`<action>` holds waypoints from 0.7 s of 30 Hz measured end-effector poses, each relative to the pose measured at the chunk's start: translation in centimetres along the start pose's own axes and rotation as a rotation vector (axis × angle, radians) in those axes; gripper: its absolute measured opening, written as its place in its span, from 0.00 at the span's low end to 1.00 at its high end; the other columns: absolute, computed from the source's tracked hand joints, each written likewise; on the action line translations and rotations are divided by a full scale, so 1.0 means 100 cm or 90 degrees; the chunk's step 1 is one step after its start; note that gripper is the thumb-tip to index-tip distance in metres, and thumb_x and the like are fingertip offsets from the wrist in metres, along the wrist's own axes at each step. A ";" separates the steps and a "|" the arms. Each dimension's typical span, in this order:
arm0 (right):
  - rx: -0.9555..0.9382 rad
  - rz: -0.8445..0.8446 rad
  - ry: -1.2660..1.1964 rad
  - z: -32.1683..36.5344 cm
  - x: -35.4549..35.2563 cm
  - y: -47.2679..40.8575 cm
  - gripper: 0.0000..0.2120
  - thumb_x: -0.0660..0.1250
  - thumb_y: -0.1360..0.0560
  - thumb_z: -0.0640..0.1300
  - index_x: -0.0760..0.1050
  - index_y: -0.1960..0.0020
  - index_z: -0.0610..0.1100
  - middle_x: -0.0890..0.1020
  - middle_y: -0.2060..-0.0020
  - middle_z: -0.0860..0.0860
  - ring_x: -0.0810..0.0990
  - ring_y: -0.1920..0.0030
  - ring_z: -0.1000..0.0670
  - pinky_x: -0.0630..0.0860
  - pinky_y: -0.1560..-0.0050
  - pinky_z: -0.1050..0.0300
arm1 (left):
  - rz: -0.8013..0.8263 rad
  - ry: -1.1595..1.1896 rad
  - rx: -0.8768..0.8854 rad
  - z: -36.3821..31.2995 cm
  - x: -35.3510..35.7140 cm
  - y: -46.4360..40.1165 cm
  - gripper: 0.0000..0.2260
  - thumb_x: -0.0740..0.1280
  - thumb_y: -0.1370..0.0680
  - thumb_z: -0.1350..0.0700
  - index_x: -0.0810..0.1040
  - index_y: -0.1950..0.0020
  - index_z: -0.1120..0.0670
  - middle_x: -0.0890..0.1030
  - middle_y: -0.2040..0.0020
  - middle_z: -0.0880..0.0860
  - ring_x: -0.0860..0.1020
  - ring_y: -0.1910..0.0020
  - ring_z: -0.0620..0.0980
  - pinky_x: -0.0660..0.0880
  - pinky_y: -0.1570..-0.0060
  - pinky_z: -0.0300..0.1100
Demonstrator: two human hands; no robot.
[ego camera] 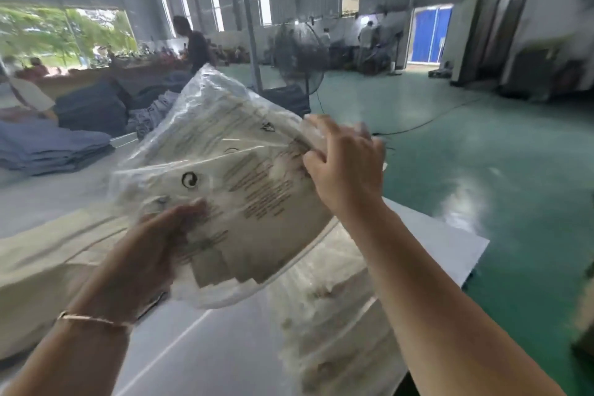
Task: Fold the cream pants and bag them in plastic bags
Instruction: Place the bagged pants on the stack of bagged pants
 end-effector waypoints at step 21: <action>-0.012 0.678 0.072 -0.140 0.163 0.080 0.25 0.48 0.20 0.60 0.54 0.24 0.58 0.53 0.23 0.55 0.50 0.23 0.52 0.43 0.26 0.42 | -0.147 -0.425 -0.259 0.181 0.061 -0.015 0.13 0.64 0.20 0.54 0.76 0.62 0.59 0.73 0.78 0.52 0.72 0.81 0.49 0.65 0.79 0.36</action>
Point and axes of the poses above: each hand's wrist, its own y-axis away from the middle knuckle, its own x-axis out of the palm, z = x × y, the point moved 4 cm from there along -y, towards the middle knuckle
